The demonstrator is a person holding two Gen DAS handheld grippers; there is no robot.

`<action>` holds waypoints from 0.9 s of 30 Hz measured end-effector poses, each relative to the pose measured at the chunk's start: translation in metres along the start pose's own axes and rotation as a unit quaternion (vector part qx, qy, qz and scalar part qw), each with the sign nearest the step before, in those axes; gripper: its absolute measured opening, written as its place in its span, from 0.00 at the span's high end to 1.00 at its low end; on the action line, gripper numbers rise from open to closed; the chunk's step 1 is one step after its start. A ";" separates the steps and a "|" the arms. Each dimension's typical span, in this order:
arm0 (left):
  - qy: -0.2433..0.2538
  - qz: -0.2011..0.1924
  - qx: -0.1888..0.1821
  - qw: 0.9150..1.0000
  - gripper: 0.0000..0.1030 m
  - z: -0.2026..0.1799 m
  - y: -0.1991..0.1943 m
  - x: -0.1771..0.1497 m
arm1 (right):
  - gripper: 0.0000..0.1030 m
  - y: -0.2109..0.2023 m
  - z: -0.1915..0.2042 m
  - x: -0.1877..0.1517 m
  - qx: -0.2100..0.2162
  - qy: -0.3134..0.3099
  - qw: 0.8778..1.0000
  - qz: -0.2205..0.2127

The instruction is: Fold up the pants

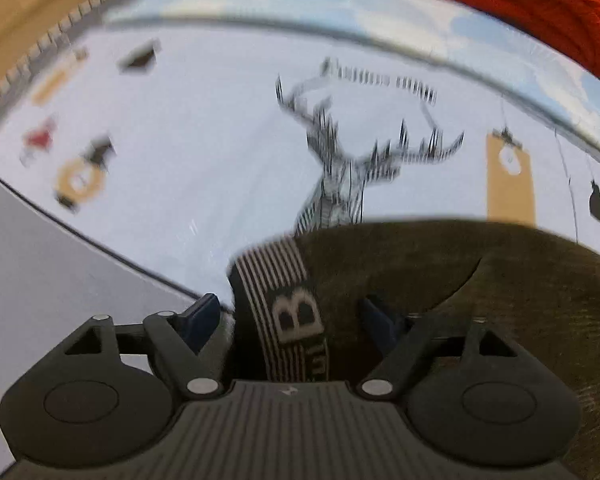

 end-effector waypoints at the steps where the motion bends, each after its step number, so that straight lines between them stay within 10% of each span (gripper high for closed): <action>1: -0.003 0.002 -0.003 1.000 0.20 0.001 0.008 -0.003 | 0.95 -0.005 -0.001 0.003 -0.001 0.003 1.000 -0.008; 6: -0.005 -0.058 -0.042 0.997 0.53 -0.006 0.005 0.010 | 0.95 -0.024 -0.046 -0.011 -0.083 0.090 0.992 0.024; 9: 0.016 -0.093 -0.027 0.995 0.54 -0.014 -0.004 0.016 | 0.90 -0.032 -0.050 -0.011 -0.096 0.100 0.990 0.027; 13: 0.017 -0.082 -0.021 0.996 0.51 -0.019 0.004 0.017 | 0.55 -0.060 -0.031 0.013 -0.140 0.065 0.986 -0.060; 16: 0.018 -0.074 -0.021 0.997 0.48 -0.016 0.003 0.014 | 0.44 -0.056 0.010 0.026 -0.041 0.038 0.994 -0.095; 20: 0.036 -0.072 -0.010 0.997 0.47 -0.020 0.002 0.012 | 0.37 -0.016 0.072 0.019 0.119 0.036 0.992 -0.029; 27: 0.067 -0.075 0.009 0.995 0.46 -0.028 0.002 0.009 | 0.26 0.044 0.123 0.020 0.098 0.050 0.994 0.012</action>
Point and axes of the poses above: each gripper's, at about its wrist camera, not at the fingertips, and y roughly the way its jaws point, z to its left, x to its top, the point moved 7 cm from there along y, roughly the way its jaws point, and after that the axes turned 4 degrees about x, right-handed, at the moved point
